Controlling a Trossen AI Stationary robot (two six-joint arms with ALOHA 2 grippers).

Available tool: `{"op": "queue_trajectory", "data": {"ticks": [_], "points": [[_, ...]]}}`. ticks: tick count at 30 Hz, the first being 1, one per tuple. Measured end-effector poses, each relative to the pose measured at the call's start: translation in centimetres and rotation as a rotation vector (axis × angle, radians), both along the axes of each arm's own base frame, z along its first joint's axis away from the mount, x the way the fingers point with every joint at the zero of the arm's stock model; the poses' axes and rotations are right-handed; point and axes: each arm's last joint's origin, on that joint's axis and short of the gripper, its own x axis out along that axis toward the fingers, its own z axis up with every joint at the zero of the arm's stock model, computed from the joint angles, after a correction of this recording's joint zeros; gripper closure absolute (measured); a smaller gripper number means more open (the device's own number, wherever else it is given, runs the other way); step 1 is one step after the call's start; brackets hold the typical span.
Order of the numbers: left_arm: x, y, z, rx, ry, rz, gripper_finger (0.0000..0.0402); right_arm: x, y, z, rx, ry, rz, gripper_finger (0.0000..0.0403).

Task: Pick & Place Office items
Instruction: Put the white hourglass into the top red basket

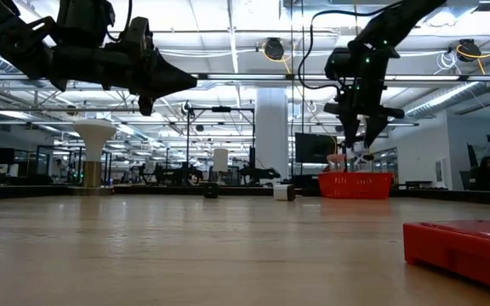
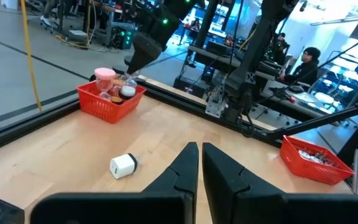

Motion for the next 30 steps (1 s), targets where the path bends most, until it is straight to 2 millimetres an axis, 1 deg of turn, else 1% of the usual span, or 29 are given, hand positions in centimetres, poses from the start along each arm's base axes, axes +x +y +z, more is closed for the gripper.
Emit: {"op": "queue_trajectory", "data": {"ticks": [11,14,18,22,30], "points": [[0.0,0.0,0.0,0.0,0.0,0.001,0.038,-0.4,-0.6,-0.2,-0.022,-0.016,-0.02,0.0198],[0.0,0.0,0.0,0.0,0.0,0.001,0.038,-0.6,-0.5,-0.9,-0.017,-0.018,-0.03,0.0197],[0.0,0.0,0.0,0.001,0.0,0.009,0.038,-0.8,-0.2,-2.4,0.003,-0.008,-0.041,0.0197],[0.0,0.1,0.0,0.001,0.0,0.026,0.038,-0.9,-0.1,-3.4,0.001,-0.022,-0.062,0.0195],[0.0,0.1,0.0,0.001,0.0,0.026,0.038,-0.9,-0.1,-3.6,-0.006,-0.031,-0.071,0.0162]]}}
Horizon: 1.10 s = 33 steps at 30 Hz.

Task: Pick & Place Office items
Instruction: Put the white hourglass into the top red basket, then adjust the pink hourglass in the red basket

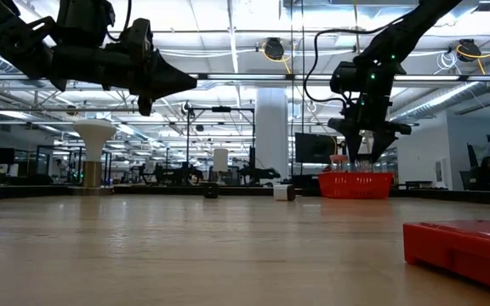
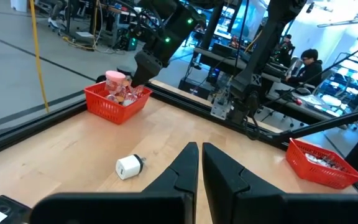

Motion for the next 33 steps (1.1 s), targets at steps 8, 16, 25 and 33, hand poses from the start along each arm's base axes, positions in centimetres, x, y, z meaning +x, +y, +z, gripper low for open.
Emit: {"op": "queue_trajectory", "data": {"ticks": [8,16,25,33], "points": [[0.0,0.0,0.0,0.004,0.001,0.0,0.038,-0.1,0.1,0.3,-0.007,-0.003,-0.002,0.0128],[0.0,0.0,0.0,-0.002,0.0,0.0,0.038,-1.3,1.4,4.1,-0.146,-0.089,-0.014,0.0127],[0.0,0.0,0.0,-0.017,-0.003,0.0,0.038,1.0,2.9,4.7,-0.116,-0.24,0.127,0.0323],[0.0,0.0,0.0,-0.026,-0.003,0.0,0.038,2.3,2.5,3.1,-0.072,-0.181,0.174,0.0381]]}}
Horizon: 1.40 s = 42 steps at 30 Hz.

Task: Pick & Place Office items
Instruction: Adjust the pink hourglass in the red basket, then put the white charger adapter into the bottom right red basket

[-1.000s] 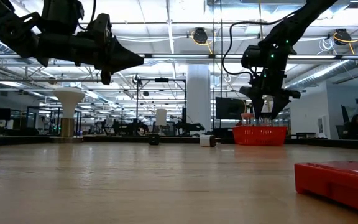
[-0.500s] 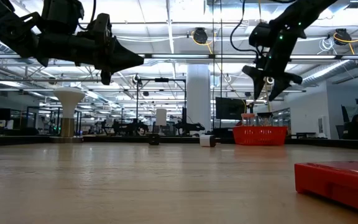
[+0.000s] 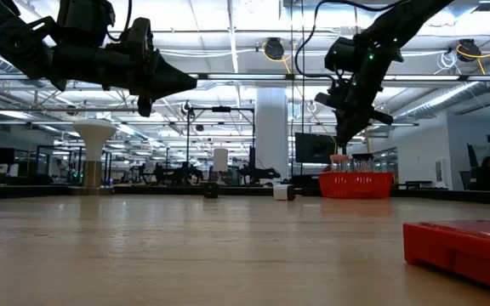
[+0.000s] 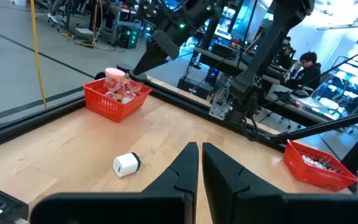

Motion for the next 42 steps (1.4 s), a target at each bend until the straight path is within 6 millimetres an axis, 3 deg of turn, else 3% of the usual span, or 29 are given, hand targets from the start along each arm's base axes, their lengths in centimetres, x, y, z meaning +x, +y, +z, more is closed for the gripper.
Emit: {"op": "queue_trajectory", "data": {"ticks": [12,20,31,37,42], "points": [[0.0,0.0,-0.3,-0.009,0.029,0.0,0.038,2.1,-2.5,-1.3,0.014,0.19,0.038,0.0391],[0.0,0.0,-0.3,-0.01,0.029,0.001,0.038,1.5,-3.6,-2.4,0.015,0.253,-0.001,0.0391],[0.0,0.0,-0.3,-0.01,0.031,0.001,0.038,1.7,-4.3,-2.4,-0.038,0.24,-0.028,0.0391],[0.0,0.0,-0.4,-0.047,0.03,0.004,0.038,1.6,-3.8,-1.0,-0.084,0.199,-0.015,0.0391],[0.0,0.0,-0.5,-0.074,0.042,0.006,0.038,2.1,-1.0,2.1,-0.168,0.139,0.082,0.0391]]}}
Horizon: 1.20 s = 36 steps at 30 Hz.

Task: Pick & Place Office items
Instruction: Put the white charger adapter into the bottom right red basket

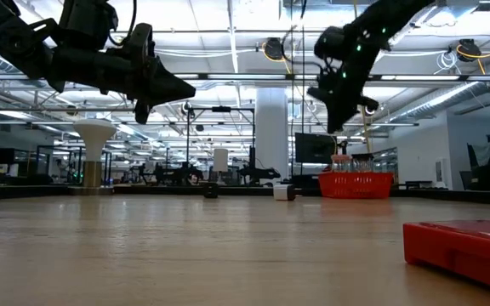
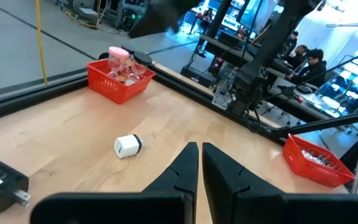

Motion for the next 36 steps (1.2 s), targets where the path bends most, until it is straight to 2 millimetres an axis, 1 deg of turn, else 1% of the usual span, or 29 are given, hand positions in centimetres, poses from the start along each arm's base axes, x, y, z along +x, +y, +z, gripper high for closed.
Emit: {"op": "queue_trajectory", "data": {"ticks": [2,4,7,10,14,16,20,24,28,31,36], "points": [[0.0,0.0,-0.1,-0.002,0.006,0.0,0.038,0.7,1.7,0.8,0.006,-0.049,0.079,0.0391],[0.0,0.0,-0.1,-0.001,0.009,0.0,0.038,1.6,3.4,0.7,0.023,-0.098,0.16,0.039],[0.0,0.0,-0.2,0.003,0.025,-0.001,0.038,3.0,6.2,-1.0,0.057,-0.124,0.264,0.0379],[0.0,0.0,-0.3,0.002,0.034,-0.001,0.038,4.1,8.5,-2.9,0.056,-0.168,0.328,0.0357],[0.0,0.0,-0.4,0.017,0.044,-0.004,0.038,4.4,10.2,-5.6,0.04,-0.22,0.374,0.0312],[-0.1,0.0,-0.5,0.014,0.055,-0.004,0.038,4.2,10.6,-6.7,0.025,-0.245,0.385,0.0288],[-0.1,0.0,-0.6,0.02,0.063,-0.006,0.038,3.5,10.5,-9.1,-0.01,-0.258,0.398,0.0247],[-0.1,0.0,-0.6,0.027,0.064,-0.006,0.038,3.6,10.5,-10.7,-0.034,-0.246,0.434,0.0224],[-0.1,0.0,-0.6,0.027,0.065,-0.006,0.038,4.2,10.5,-11.7,-0.053,-0.21,0.473,0.0222],[-0.1,0.0,-0.7,0.023,0.076,-0.006,0.038,4.3,10.3,-12.5,-0.054,-0.178,0.487,0.0227],[-0.1,0.0,-0.7,0.022,0.079,-0.006,0.038,4.5,10.1,-13.1,-0.069,-0.159,0.511,0.0238]]}}
